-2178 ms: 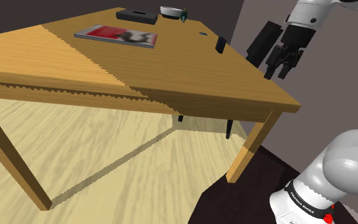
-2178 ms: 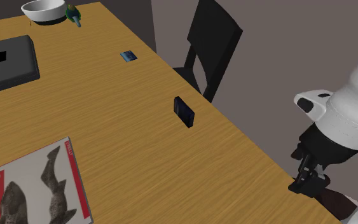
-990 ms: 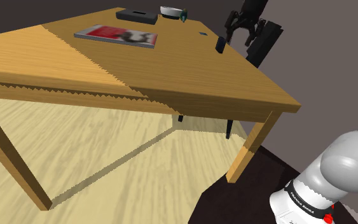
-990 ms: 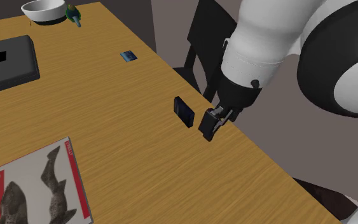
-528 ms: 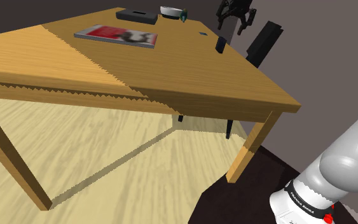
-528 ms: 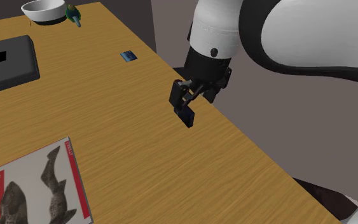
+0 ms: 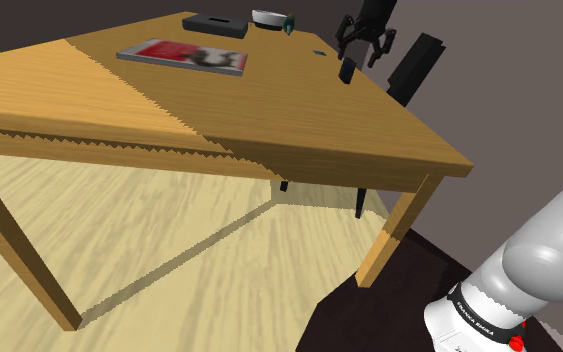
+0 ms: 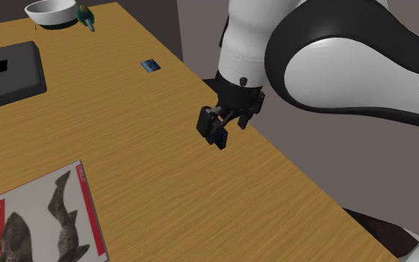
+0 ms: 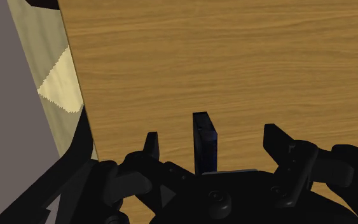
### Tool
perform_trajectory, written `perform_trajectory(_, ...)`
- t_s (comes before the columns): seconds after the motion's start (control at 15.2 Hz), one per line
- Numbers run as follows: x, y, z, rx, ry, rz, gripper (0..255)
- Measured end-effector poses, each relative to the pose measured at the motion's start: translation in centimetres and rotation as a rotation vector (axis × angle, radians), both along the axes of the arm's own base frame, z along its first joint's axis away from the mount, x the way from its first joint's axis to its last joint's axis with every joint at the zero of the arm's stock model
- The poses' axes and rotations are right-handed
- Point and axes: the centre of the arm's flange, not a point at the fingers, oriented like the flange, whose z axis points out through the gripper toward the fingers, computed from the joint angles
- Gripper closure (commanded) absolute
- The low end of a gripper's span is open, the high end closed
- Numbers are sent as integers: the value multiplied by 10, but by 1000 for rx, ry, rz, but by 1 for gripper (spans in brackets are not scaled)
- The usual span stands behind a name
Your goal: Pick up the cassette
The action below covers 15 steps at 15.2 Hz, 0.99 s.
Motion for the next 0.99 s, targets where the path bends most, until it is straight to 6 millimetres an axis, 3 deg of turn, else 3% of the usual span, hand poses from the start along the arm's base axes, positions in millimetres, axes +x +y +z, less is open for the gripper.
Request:
perform_trajectory(0.66,0,0,-2,0,-1,0,255)
perform_trajectory(0.99,0,-1,19,0,-1,0,255)
